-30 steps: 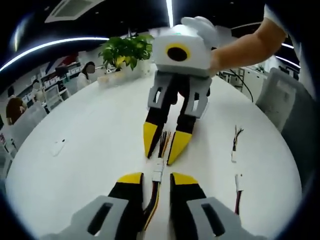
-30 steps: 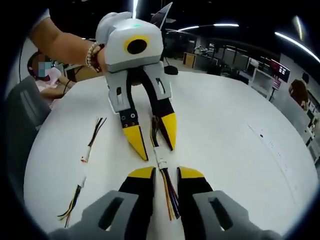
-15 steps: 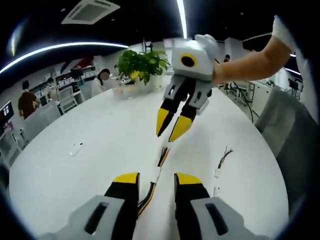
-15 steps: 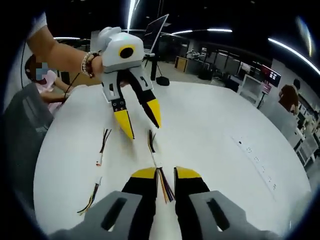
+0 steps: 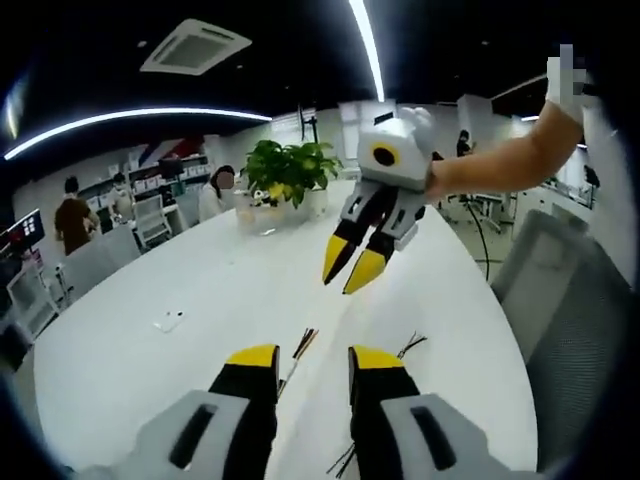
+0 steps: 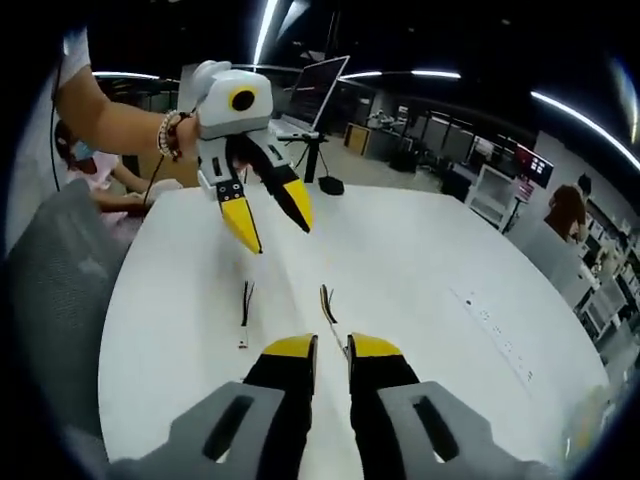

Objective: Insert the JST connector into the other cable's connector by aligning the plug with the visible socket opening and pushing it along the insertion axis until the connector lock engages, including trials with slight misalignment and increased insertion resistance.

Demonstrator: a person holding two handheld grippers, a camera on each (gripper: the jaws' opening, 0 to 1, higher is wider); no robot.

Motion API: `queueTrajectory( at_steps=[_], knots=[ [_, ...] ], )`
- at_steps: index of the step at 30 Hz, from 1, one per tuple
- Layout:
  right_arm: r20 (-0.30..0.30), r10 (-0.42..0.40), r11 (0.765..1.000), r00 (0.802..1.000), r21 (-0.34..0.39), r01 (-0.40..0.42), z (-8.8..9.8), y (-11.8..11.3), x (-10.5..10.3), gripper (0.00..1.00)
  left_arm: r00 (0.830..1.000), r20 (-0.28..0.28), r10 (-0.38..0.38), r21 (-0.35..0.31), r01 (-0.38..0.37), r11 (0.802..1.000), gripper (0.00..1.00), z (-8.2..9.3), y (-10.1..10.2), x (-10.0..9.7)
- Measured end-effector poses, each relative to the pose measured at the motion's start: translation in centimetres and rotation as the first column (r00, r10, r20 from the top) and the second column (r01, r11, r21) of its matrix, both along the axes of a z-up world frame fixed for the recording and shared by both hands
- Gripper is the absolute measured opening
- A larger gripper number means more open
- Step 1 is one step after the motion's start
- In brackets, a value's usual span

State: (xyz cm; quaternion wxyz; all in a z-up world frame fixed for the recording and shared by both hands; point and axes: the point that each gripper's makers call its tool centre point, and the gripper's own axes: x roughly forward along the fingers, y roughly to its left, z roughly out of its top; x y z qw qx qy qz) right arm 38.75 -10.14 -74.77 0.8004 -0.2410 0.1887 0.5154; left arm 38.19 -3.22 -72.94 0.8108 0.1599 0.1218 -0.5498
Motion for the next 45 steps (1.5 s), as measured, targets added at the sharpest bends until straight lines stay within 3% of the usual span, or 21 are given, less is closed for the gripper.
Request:
queueTrajectory(
  at_steps=[10,18,45],
  knots=[
    [-0.008,-0.020,0.999,1.000,0.028,0.020,-0.3,0.0,-2.6,0.10,1.000,-0.020,0.000,0.010,0.001,1.000,0.22,-1.0,0.4,-3.2],
    [-0.056,-0.022,0.999,0.998,0.038,0.025,-2.4,-0.1,-4.2,0.10,0.998,-0.065,0.013,0.018,-0.012,1.000,0.22,-3.1,1.0,-4.4],
    [-0.188,0.022,1.000,0.982,-0.016,-0.025,-9.4,0.9,-4.7,0.10,0.983,-0.182,0.004,0.061,0.008,0.998,0.21,-10.0,-0.5,-3.0]
  ],
)
